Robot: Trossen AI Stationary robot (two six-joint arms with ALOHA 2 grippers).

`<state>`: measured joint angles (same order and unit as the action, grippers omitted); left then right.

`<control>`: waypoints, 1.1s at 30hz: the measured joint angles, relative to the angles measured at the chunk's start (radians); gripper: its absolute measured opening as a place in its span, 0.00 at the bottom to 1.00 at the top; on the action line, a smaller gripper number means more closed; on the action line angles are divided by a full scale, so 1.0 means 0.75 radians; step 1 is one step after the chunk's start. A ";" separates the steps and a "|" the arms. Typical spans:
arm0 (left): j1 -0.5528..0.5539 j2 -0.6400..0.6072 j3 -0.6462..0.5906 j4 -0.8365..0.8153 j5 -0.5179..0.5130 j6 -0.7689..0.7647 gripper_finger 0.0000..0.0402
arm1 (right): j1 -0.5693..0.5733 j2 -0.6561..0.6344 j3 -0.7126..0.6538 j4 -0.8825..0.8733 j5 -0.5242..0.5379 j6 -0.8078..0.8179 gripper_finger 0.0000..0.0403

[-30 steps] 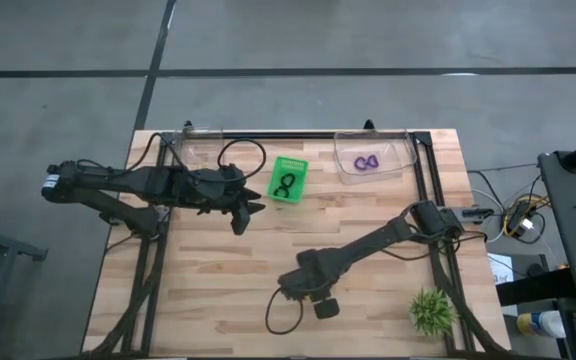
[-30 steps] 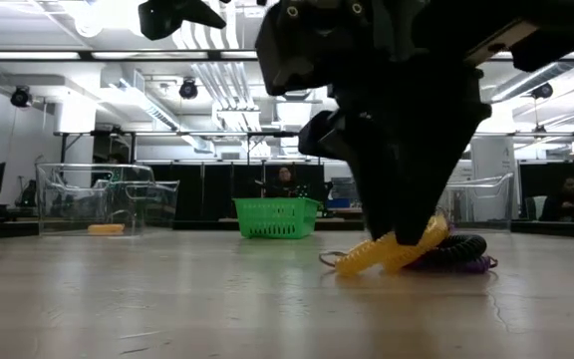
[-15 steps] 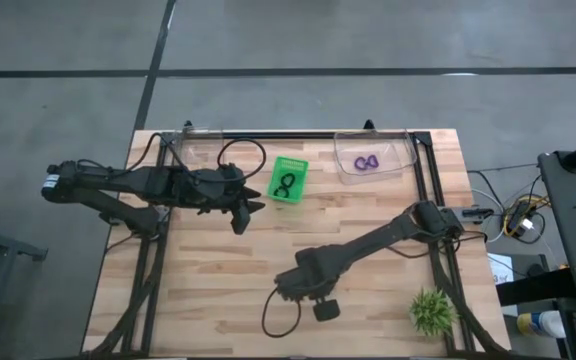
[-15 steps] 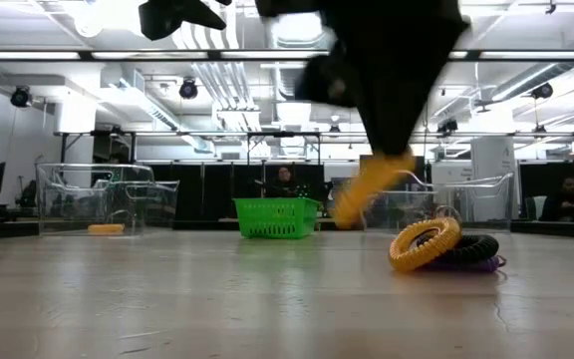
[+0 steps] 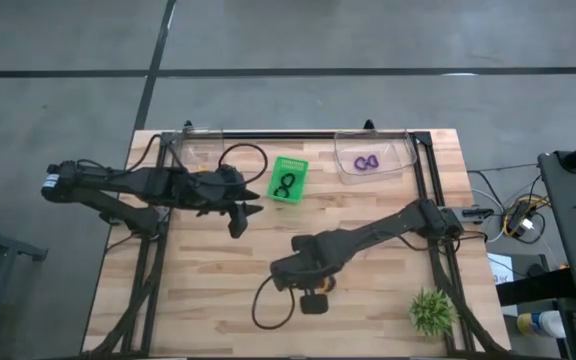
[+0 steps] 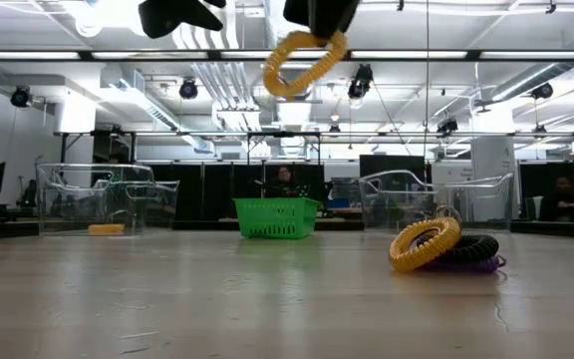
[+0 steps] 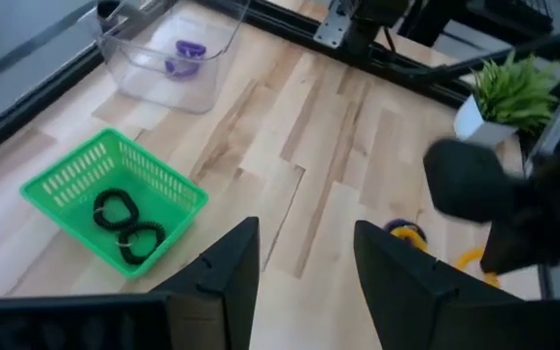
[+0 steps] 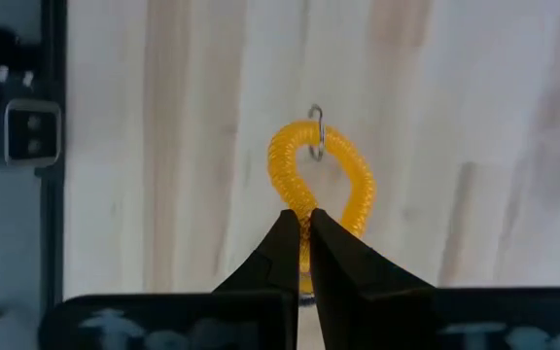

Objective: Sort spring keychains
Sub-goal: Put the yellow spring keychain into the left transparent bin

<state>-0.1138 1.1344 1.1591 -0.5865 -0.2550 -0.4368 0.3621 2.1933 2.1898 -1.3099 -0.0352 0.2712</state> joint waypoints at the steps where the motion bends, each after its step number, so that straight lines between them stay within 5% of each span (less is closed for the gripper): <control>1: -0.003 -0.003 0.000 0.000 -0.003 0.031 0.40 | -0.003 -0.001 0.018 -0.005 0.023 0.017 0.02; 14: -0.012 -0.086 -0.001 0.079 -0.149 0.369 0.40 | -0.059 -0.219 0.202 -0.009 0.532 0.189 0.02; 24: -0.021 -0.128 -0.001 0.429 -0.150 0.490 0.40 | -0.099 -0.407 0.204 0.208 0.753 0.147 0.02; 33: -0.033 -0.130 -0.001 0.666 -0.138 0.553 0.40 | -0.100 -0.444 0.209 0.483 0.780 0.038 0.02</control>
<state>-0.1386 1.0370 1.1587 -0.0871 -0.3583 -0.0221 0.2873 1.8603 2.3466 -0.9478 0.5494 0.2995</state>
